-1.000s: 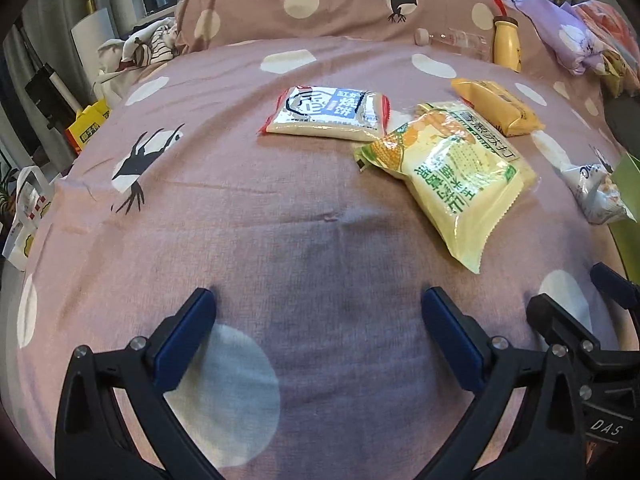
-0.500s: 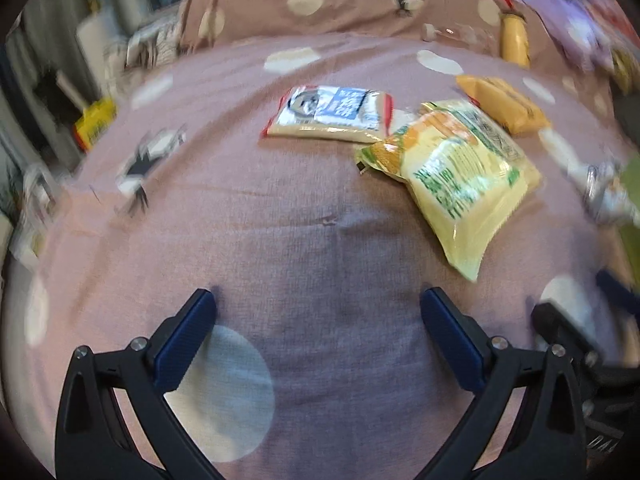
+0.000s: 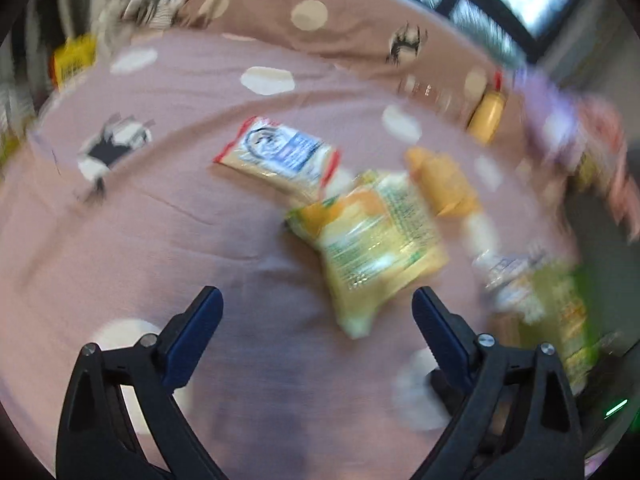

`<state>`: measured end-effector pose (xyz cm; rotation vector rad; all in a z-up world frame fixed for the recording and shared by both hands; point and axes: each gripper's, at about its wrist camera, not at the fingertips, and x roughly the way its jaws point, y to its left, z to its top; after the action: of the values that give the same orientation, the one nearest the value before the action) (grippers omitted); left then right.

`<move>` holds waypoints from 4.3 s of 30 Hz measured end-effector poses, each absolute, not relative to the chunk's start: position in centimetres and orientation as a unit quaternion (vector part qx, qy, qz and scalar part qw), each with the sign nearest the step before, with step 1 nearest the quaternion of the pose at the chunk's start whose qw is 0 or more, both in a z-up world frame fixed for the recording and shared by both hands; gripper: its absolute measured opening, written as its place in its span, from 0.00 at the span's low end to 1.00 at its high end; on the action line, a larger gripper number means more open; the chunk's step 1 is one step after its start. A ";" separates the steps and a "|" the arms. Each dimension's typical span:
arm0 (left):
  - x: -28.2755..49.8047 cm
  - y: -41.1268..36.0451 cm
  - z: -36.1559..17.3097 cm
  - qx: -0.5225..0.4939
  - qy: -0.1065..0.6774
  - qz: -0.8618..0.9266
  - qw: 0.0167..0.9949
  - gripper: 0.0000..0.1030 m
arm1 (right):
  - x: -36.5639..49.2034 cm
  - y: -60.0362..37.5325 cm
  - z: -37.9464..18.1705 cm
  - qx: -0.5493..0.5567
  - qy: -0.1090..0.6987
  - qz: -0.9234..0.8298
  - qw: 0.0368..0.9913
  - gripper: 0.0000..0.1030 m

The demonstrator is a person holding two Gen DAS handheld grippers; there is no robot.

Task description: Organize snacks

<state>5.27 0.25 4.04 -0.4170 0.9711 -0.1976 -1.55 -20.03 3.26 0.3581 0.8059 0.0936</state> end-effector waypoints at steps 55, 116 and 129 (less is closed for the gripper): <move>2.4 -0.7 8.5 -0.094 0.470 -0.185 0.858 0.41 | 7.6 -19.7 9.5 -0.003 0.554 -0.025 0.832 0.01; 1.8 -5.2 6.0 -0.074 0.503 -0.206 0.836 0.58 | -1.5 -22.3 9.3 0.159 0.545 0.023 0.823 0.61; -1.2 -8.1 4.4 -0.122 0.511 -0.212 0.824 0.79 | -0.9 -24.0 9.2 0.233 0.523 0.076 0.816 0.65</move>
<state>-1.17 -8.11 4.42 -0.2599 1.0866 -0.4512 -0.89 -24.03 9.19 0.4964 1.1159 0.1616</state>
